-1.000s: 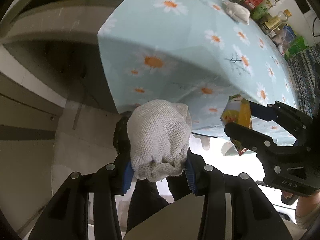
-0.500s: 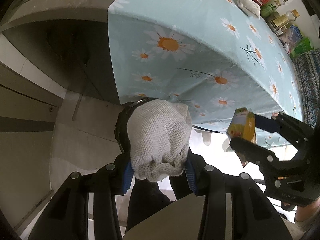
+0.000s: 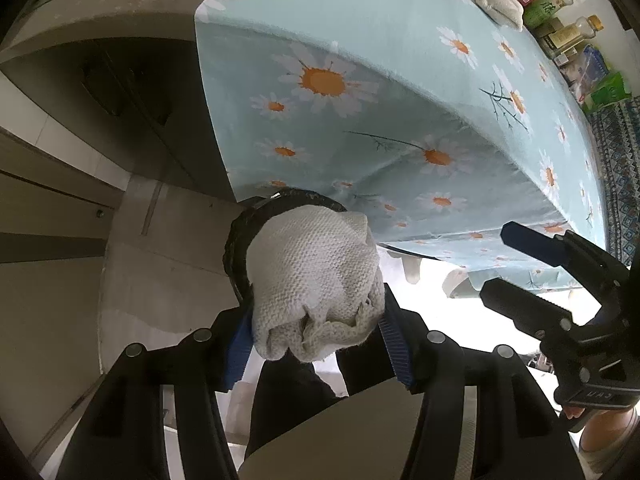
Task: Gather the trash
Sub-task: 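Open both tools to drop the cloth and snack bag into the bin, then move both tools back over the table toward the foil cup and white cloth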
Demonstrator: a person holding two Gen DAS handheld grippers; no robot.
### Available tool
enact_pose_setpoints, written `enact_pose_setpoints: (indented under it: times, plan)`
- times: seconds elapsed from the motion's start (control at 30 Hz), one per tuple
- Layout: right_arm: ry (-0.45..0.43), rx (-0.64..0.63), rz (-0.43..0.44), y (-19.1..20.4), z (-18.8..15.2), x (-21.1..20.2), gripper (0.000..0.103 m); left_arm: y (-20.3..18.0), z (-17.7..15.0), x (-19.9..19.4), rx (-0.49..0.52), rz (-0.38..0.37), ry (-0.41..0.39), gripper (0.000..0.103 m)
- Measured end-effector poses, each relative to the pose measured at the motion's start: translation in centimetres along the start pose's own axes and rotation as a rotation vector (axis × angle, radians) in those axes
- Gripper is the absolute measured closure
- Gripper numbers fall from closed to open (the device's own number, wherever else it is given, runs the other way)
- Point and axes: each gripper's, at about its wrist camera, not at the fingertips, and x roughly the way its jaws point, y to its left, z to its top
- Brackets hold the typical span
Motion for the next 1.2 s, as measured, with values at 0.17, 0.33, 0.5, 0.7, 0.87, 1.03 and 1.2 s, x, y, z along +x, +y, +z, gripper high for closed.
enact_pose_setpoints:
  times: [0.17, 0.33, 0.5, 0.7, 0.87, 1.03, 1.2]
  plan:
    - [-0.016, 0.018, -0.003, -0.5, -0.1, -0.6, 0.038, -0.4, 0.2, 0.1, 0.007, 0.004, -0.002, 0.031]
    - [-0.032, 0.028, -0.004, -1.1, -0.1, -1.3, 0.038, -0.5, 0.4, -0.1, 0.009, 0.001, -0.012, 0.029]
    - [-0.045, 0.036, -0.009, -1.1, 0.1, -1.5, 0.038, -0.5, 0.3, -0.5, 0.015, 0.003, -0.017, 0.029]
    - [-0.058, 0.039, -0.019, -1.0, 0.3, -1.8, 0.038, -0.6, 0.4, -0.9, 0.021, -0.001, -0.024, 0.029]
    - [-0.079, 0.041, -0.038, -0.7, 0.4, -2.5, 0.038, -0.7, 0.6, -1.7, 0.032, -0.012, -0.045, 0.029]
    - [-0.124, 0.043, -0.074, -0.2, 1.1, -4.1, 0.038, -0.7, 1.0, -3.5, 0.055, -0.039, -0.097, 0.029]
    - [-0.179, 0.055, -0.116, -0.1, 1.6, -5.8, 0.038, -1.0, 1.8, -5.6, 0.096, -0.054, -0.143, 0.029]
